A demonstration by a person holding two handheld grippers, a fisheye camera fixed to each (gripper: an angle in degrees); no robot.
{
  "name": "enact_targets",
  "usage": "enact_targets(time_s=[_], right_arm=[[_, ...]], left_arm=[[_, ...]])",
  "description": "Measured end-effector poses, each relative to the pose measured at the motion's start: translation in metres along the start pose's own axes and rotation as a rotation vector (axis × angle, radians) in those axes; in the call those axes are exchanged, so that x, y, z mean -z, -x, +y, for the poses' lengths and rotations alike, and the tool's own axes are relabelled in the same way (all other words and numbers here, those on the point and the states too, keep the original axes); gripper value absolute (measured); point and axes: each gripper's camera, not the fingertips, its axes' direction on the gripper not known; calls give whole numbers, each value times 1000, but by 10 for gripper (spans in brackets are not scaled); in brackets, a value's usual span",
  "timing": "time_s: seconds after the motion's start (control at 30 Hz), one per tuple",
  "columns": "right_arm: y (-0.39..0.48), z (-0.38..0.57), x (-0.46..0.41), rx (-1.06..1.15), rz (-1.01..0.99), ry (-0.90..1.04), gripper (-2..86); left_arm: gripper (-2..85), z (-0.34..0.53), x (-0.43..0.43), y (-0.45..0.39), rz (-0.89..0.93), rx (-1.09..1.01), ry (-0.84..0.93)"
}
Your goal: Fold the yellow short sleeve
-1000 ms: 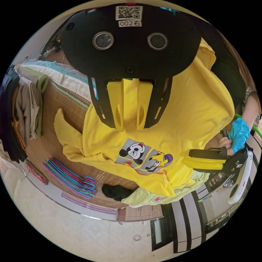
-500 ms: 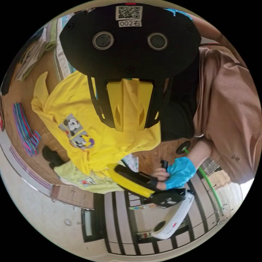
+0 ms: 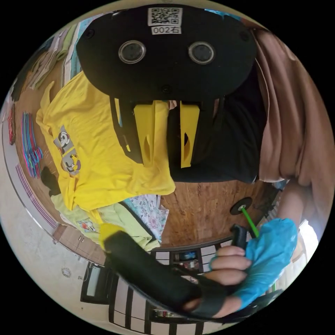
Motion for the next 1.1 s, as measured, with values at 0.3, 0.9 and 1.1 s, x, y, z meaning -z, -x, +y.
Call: enact_targets(time_s=[0.3, 0.9, 1.1], right_arm=[[-4, -6, 4, -90, 19, 6, 2], [-119, -4, 35, -519, 229, 29, 44], [-99, 7, 70, -415, 144, -28, 87]], left_arm=[[32, 52, 6, 47, -54, 106, -14], [79, 57, -127, 102, 159, 120, 38], [58, 25, -151, 112, 140, 103, 17]])
